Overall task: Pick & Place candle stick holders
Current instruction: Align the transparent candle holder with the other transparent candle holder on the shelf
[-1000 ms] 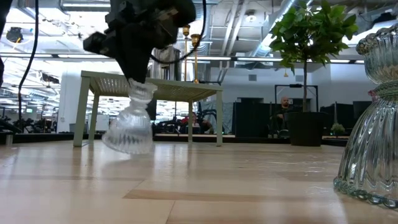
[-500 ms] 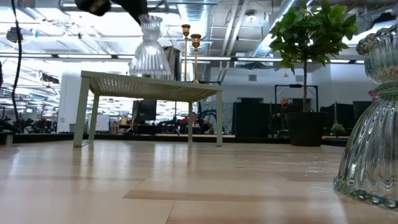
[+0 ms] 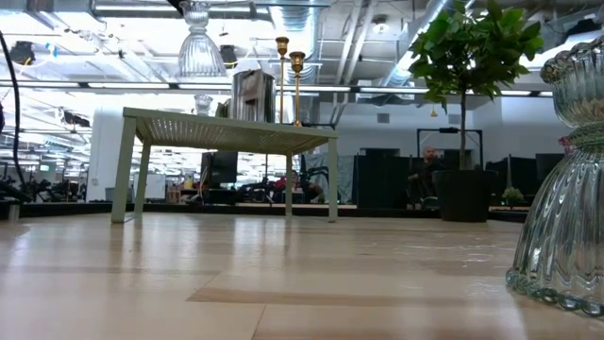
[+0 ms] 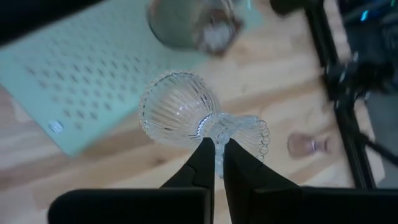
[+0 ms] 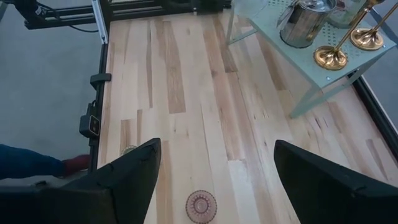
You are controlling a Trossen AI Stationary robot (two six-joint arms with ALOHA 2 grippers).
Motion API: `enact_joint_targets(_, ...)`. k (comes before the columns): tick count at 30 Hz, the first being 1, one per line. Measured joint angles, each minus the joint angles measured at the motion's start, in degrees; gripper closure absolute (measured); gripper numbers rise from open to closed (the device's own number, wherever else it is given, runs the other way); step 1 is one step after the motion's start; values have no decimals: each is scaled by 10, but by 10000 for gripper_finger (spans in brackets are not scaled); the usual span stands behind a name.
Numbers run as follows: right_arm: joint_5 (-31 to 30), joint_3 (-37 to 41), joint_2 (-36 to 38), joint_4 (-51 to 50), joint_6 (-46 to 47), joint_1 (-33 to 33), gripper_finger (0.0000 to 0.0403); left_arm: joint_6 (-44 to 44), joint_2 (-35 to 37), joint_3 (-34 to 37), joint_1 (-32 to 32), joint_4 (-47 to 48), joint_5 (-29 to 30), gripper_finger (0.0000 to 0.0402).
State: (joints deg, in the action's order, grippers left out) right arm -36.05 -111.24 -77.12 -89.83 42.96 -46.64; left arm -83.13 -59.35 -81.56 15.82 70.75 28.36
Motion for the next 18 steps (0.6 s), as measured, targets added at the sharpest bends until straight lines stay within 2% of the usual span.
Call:
enact_joint_targets(7, 0, 0, 0, 2, -12, 12, 101, 6, 13, 0, -68, 30, 31, 391)
enact_joint_targets(18, 0, 0, 0, 3, -30, 18, 101, 49, 13, 0, -199, 29, 13, 391)
